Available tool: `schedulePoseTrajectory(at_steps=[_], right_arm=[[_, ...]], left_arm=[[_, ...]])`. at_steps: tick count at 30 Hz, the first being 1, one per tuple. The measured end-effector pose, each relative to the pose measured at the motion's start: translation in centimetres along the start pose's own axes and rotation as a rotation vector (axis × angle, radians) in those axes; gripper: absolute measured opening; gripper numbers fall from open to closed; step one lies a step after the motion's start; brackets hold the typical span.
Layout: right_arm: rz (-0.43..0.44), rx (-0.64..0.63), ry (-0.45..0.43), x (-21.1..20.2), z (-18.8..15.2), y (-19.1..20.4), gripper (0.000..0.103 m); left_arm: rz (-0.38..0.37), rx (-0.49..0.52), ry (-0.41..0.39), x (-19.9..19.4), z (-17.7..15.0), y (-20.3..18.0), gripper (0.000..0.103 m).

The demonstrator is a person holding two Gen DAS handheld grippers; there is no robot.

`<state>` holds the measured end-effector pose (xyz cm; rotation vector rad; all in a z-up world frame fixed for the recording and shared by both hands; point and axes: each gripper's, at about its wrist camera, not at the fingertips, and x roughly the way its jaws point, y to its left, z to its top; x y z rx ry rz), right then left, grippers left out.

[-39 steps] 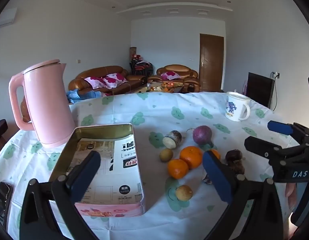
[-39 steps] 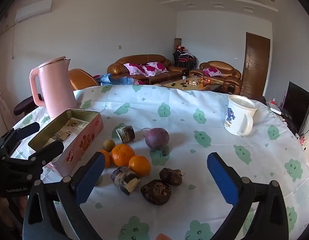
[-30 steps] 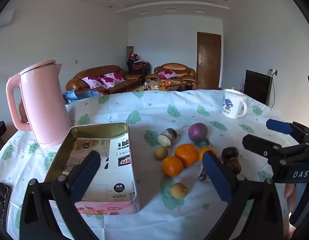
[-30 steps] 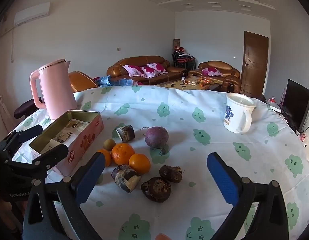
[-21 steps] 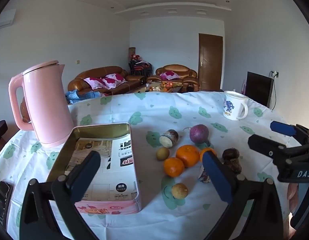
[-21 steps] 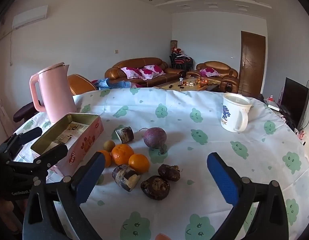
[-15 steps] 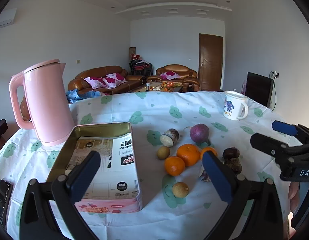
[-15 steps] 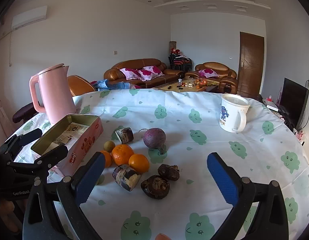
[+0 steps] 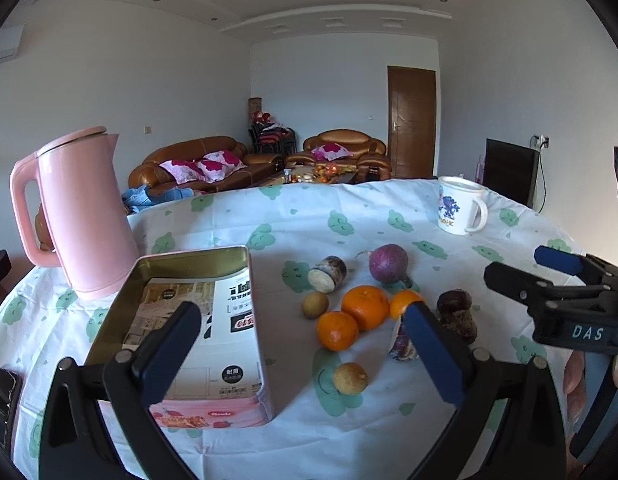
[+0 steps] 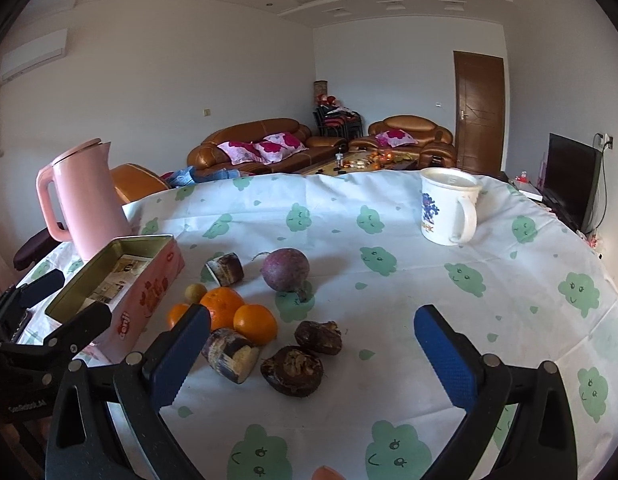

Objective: Organize fruits

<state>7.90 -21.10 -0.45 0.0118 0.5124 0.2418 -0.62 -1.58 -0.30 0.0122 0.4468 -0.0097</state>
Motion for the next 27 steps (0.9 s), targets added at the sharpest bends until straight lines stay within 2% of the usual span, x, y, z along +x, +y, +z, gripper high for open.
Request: schedulePoseTrajectory(at_steps=[9,27], right_arm=[[-0.008,-0.015,-0.014,-0.5,-0.1,-0.2,0.102],[-0.02,-0.013,0.029,0.9,-0.5,-0.9,0.102]], left_arm=[[-0.002,-0.012,-0.011,0.0,0.1,0.0,0.103],[-0.005,0.001,0.011,1.1,-0.3,-0.4,0.103]])
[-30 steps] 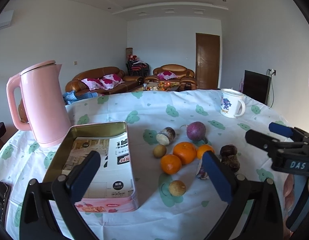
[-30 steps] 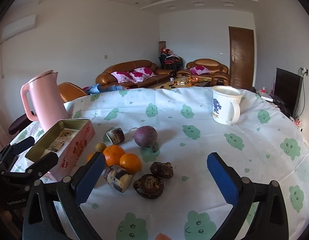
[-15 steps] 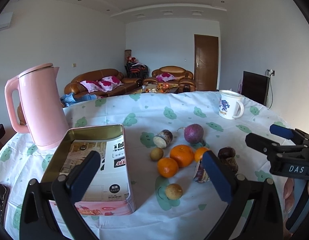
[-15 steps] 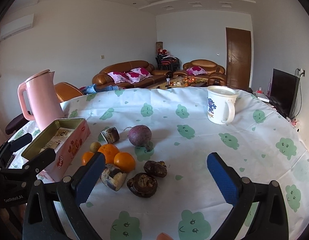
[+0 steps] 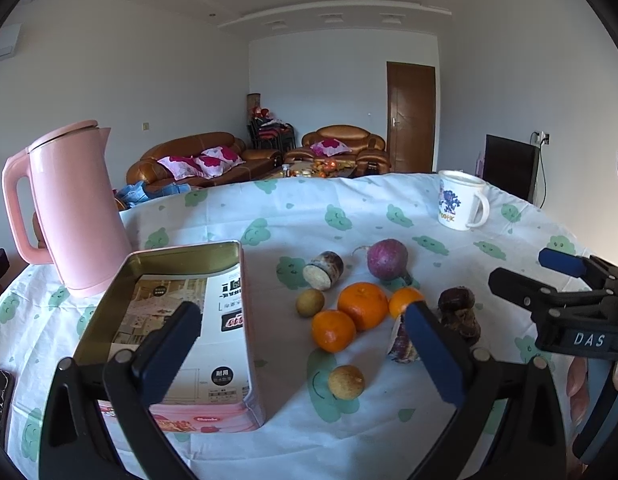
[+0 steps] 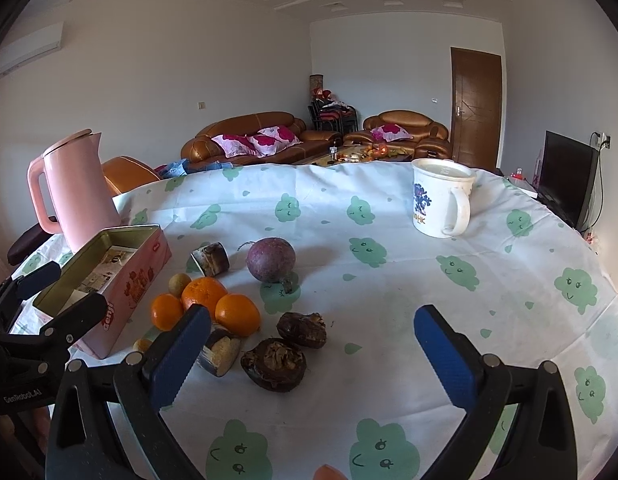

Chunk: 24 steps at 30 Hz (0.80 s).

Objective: Organize fruits

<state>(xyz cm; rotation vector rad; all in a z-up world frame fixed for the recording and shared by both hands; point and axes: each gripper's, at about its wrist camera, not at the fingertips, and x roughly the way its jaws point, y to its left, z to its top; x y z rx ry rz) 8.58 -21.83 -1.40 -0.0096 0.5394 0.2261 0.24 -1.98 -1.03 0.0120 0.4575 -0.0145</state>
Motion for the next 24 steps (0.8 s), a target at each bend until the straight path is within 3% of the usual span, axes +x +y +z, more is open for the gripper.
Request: schedulePoseTrajectory(at_steps=[24], right_arm=[[-0.015,0.007,0.035,0.9,-0.8,-0.9,0.102]], left_arm=[[-0.005,0.015,0.033,1.2,-0.6,-0.4,0.103]])
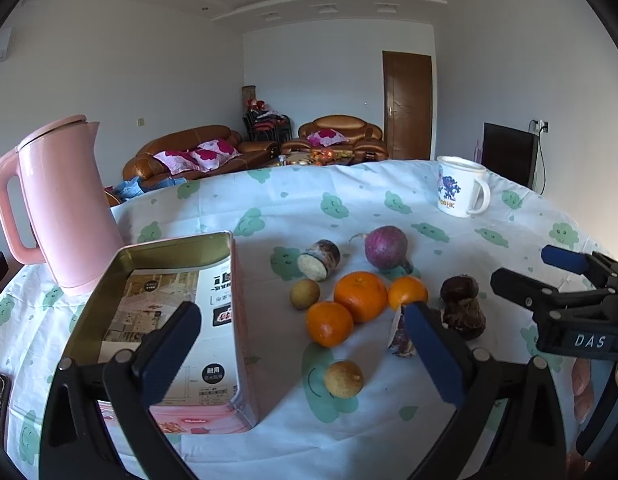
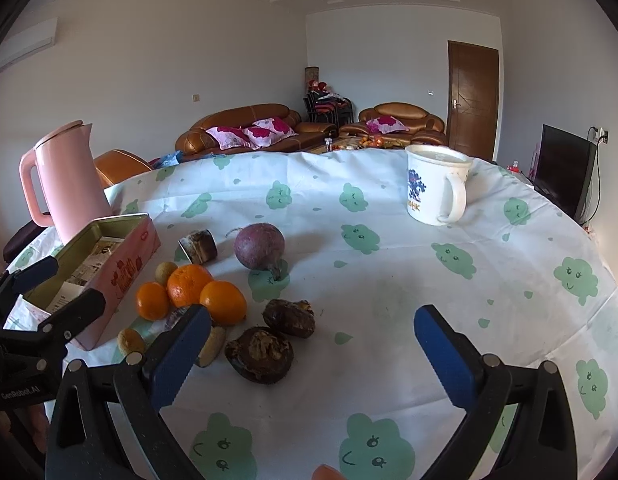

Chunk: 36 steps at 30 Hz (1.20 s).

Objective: Organize fruits
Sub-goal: 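Lower the left tool and grasp the small brown round fruit while the right tool approaches a taro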

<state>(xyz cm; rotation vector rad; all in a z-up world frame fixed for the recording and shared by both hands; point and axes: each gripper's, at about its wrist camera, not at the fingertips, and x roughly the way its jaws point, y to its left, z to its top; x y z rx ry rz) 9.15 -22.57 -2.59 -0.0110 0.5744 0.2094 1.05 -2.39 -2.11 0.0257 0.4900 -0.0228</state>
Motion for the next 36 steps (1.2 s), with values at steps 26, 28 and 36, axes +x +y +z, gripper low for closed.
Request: schedulePoseTrajectory(at_steps=[26,28,36], right_arm=[[0.07,0.064,0.059,1.6,-1.1,-1.7,0.085],[0.078,0.073,0.072,1.7,-1.1,-1.9,0.084],[0.082,0.042,0.078,1.8,-1.2,-1.3,0.083]], left_arm=[[-0.141,0.072,0.268,4.2,-0.6,-2.7,0.041],[-0.136,0.083,0.277,4.2,-0.8,-2.9,0.041],[-0.182,0.072,0.305,3.6,-1.4,-2.4,0.036]])
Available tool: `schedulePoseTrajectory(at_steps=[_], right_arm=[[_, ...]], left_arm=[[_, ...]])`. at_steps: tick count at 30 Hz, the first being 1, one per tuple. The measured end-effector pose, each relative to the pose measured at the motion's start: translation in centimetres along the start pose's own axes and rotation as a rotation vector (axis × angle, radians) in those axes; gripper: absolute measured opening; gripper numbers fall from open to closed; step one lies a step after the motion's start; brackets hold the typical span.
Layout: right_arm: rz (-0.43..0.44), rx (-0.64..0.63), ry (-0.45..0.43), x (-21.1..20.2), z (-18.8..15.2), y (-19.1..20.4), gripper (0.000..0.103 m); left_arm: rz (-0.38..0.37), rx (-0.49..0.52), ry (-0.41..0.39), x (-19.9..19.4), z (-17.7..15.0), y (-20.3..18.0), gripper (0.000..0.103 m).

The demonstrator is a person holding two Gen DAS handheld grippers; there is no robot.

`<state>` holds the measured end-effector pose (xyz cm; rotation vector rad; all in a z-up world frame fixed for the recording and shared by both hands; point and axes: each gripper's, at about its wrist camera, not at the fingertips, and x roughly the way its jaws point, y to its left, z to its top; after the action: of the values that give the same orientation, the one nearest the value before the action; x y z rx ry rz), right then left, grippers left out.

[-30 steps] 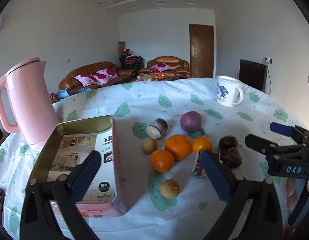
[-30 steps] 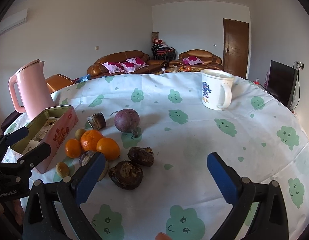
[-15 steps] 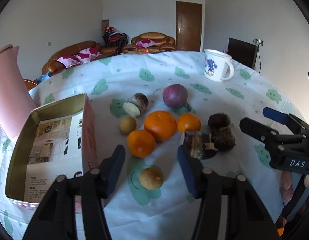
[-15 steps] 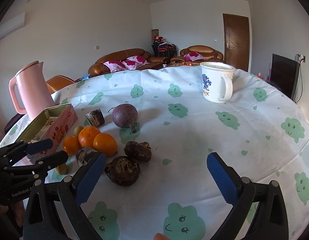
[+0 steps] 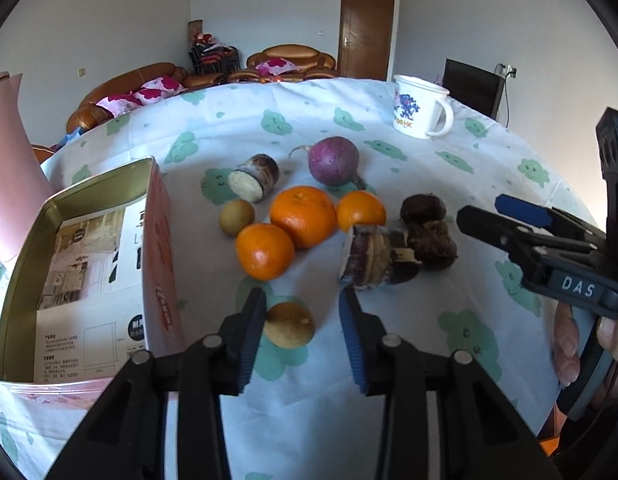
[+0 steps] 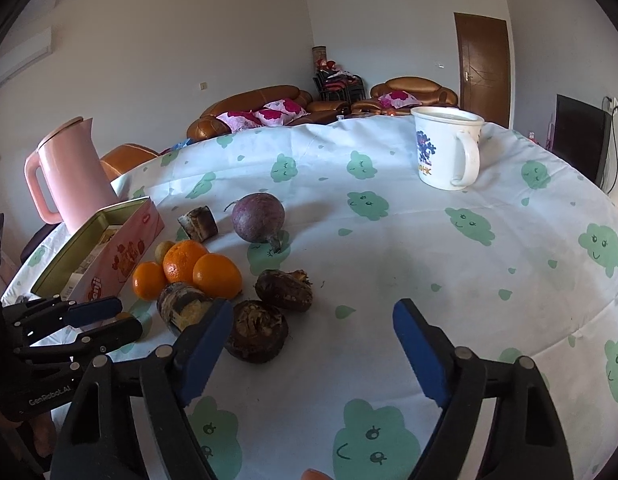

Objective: Organize fruits
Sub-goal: 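Lower the left tool and grasp the small brown round fruit while the right tool approaches a taro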

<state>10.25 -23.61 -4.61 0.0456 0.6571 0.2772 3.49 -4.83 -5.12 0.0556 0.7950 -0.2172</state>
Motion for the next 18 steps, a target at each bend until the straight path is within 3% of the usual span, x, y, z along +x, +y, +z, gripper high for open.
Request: schedulePoseTrajectory(at_steps=[2,9,13,18], right_arm=[[0.001,-0.009,0.009,0.2,0.0,0.2,0.082],[0.018,-0.027,0.065,1.3,0.2,1.0,0.072],[0.029,-0.031,0.098,2.0,0.1,1.4,0.07],[0.074,-0.008,0.141,2.9,0.3,1.4,0.066]], left_arm=[[-0.009,0.005,0.018,0.2,0.0,-0.1,0.03],[-0.051,-0.007,0.07,1.2,0.1,0.1,0.028],[-0.047,0.02,0.041,0.7,0.1,-0.4,0.028],[0.011,0.042,-0.039,-0.4,0.9,-0.3,0.028]])
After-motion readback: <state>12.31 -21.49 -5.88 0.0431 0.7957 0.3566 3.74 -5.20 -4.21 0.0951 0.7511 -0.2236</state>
